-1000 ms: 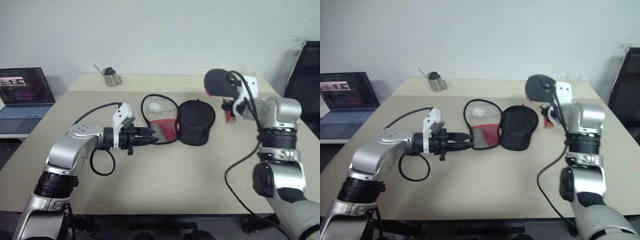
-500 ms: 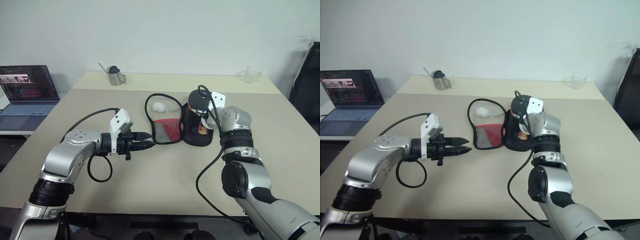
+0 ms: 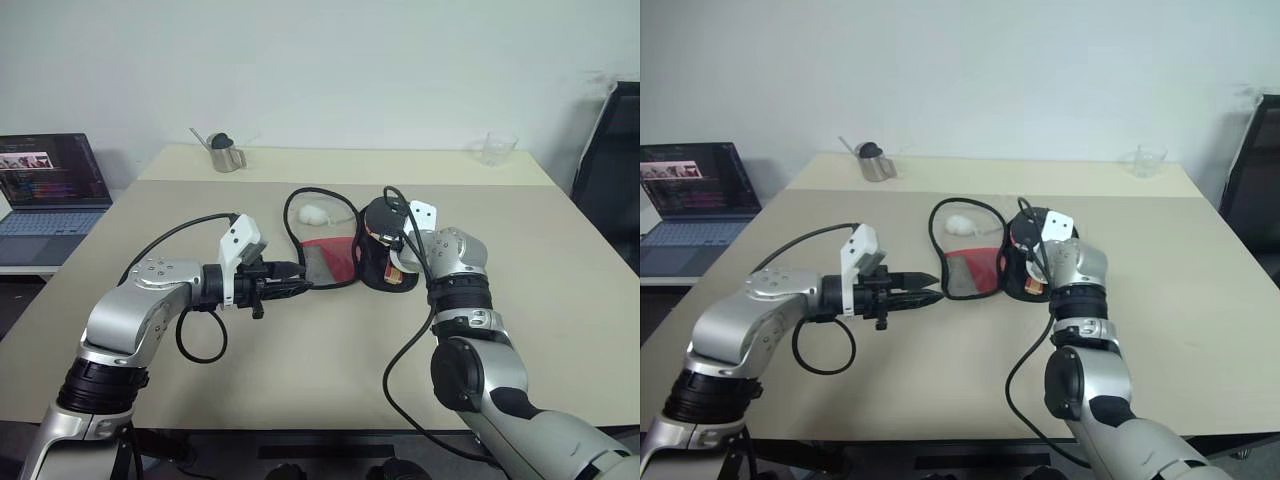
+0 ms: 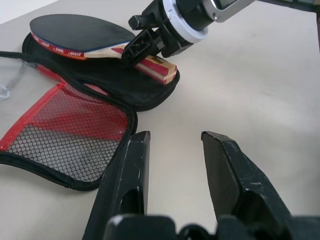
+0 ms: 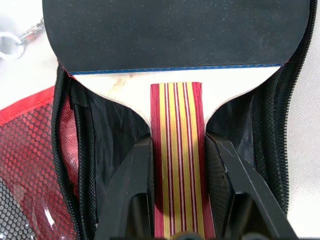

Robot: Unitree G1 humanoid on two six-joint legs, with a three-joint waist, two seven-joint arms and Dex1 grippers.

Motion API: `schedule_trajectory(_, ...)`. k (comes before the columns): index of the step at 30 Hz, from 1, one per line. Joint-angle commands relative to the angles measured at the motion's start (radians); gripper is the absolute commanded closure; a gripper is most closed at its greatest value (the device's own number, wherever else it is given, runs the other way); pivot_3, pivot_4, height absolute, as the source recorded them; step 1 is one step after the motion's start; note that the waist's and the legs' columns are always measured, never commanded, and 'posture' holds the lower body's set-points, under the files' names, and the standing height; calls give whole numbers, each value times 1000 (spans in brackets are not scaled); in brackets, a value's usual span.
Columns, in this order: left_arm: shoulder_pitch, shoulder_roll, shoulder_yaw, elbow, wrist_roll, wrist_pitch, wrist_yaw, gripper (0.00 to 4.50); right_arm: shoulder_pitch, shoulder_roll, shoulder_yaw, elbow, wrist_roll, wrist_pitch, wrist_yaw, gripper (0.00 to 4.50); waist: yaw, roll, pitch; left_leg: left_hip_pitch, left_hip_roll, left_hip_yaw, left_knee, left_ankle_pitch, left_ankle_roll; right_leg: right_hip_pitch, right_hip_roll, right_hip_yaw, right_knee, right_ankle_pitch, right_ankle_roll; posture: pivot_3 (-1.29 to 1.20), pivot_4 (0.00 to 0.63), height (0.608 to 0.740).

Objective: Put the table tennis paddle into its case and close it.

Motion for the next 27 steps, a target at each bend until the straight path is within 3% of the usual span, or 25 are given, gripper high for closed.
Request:
schedule_trajectory(1, -11, 0, 18, -37, -17, -1, 6, 2717, -15, -3, 19, 1, 5, -55, 7, 3478, 0, 0, 0, 0, 0, 0, 0, 0, 0, 0, 0, 0, 0, 0, 0, 0, 150, 740)
schedule_trajectory(23, 13, 15, 20, -74, -19, 12, 20, 2717, -37, -45, 121, 184, 5, -172, 116, 3478, -1, 0, 0, 0, 1, -1, 0, 0, 0, 0, 0, 0, 0, 0, 0, 0, 150, 740)
schedule_trajectory(27, 10, 17, 19, -72, -18, 10, 18, 2717, -30, -40, 148, 175, 8, -142, 150, 2225, -3, 0, 0, 1, 0, 0, 0, 0, 0, 0, 0, 0, 0, 0, 0, 0, 150, 740)
